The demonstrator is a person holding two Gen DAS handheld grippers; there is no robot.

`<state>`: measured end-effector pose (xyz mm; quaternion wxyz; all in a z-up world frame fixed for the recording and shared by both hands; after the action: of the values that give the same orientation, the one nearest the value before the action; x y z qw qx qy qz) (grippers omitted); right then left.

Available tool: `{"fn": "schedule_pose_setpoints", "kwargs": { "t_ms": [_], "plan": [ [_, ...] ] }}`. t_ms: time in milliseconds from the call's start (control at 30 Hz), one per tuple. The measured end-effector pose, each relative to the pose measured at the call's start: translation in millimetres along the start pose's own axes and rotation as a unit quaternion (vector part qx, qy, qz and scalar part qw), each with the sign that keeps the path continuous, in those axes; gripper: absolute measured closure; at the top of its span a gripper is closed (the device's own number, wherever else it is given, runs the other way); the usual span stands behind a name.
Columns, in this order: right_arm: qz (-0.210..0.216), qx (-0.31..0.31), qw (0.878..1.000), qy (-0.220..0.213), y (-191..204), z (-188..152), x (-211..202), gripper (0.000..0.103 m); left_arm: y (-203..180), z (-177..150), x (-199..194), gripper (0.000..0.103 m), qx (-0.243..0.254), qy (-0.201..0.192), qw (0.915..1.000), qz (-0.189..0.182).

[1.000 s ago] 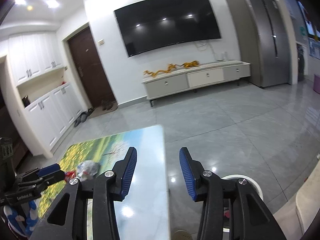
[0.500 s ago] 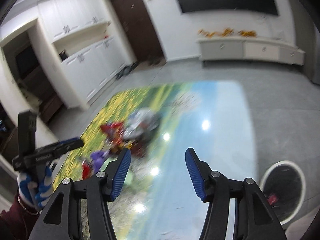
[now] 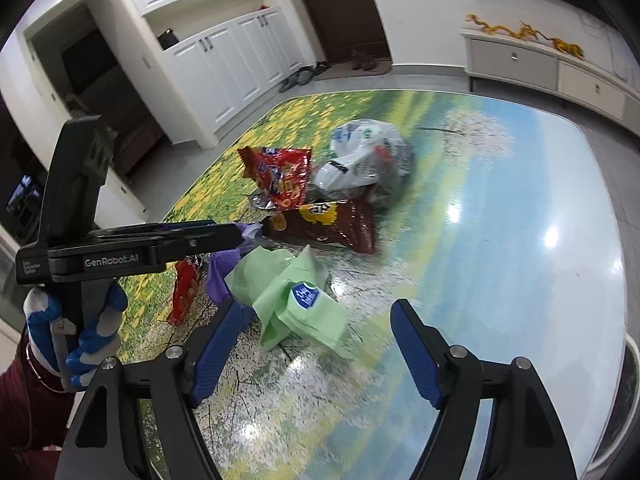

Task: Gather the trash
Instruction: 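Grasp the purple bag with the left tool while the right tool grasps the green bag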

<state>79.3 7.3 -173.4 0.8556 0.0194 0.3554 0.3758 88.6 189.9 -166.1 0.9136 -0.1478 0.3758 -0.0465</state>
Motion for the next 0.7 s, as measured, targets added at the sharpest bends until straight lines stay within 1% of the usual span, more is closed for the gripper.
{"fn": "schedule_pose_setpoints", "kwargs": {
  "t_ms": [200, 333, 367, 400, 433, 500, 533, 600, 700],
  "plan": [
    [0.014, -0.037, 0.999, 0.019, 11, -2, 24, 0.027, 2, -3, 9, 0.045, -0.011, 0.015, 0.9998, 0.005],
    [0.018, -0.046, 0.998, 0.028, 13, -4, 35, 0.027, 2, -3, 13, 0.045, -0.015, 0.019, 0.9997, 0.006],
    [0.019, -0.047, 0.998, 0.029, 12, -5, 36, 0.029, 2, -3, 14, 0.045, -0.015, 0.020, 0.9997, 0.006],
    [0.020, -0.046, 0.998, 0.030, 12, -6, 38, 0.035, 2, -4, 14, 0.045, -0.015, 0.021, 0.9997, 0.006],
    [0.023, -0.044, 0.998, 0.032, 11, -6, 39, 0.038, 2, -4, 15, 0.045, -0.015, 0.022, 0.9996, 0.007],
    [0.027, -0.043, 0.998, 0.034, 9, -7, 39, 0.050, 1, -4, 15, 0.046, -0.015, 0.022, 0.9996, 0.009],
    [0.029, -0.043, 0.998, 0.035, 9, -8, 38, 0.052, 1, -4, 15, 0.046, -0.014, 0.021, 0.9996, 0.013],
    [0.032, -0.046, 0.998, 0.036, 9, -10, 38, 0.061, 1, -4, 15, 0.048, -0.014, 0.021, 0.9995, 0.017],
    [0.036, -0.045, 0.998, 0.031, 9, -11, 34, 0.065, 1, -4, 14, 0.052, -0.018, 0.018, 0.9996, 0.016]
  ]
}}
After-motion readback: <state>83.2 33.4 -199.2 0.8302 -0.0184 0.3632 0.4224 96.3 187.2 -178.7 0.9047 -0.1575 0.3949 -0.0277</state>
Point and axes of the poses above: each gripper's, at about its wrist camera, not at the fingertips, and x roughly the way its jaws point, y to its left, z to its top, the point moved 4 cm from there along x, roughly the way its jaws point, and after that the axes turned 14 degrees about -y, right-handed, at the moved point
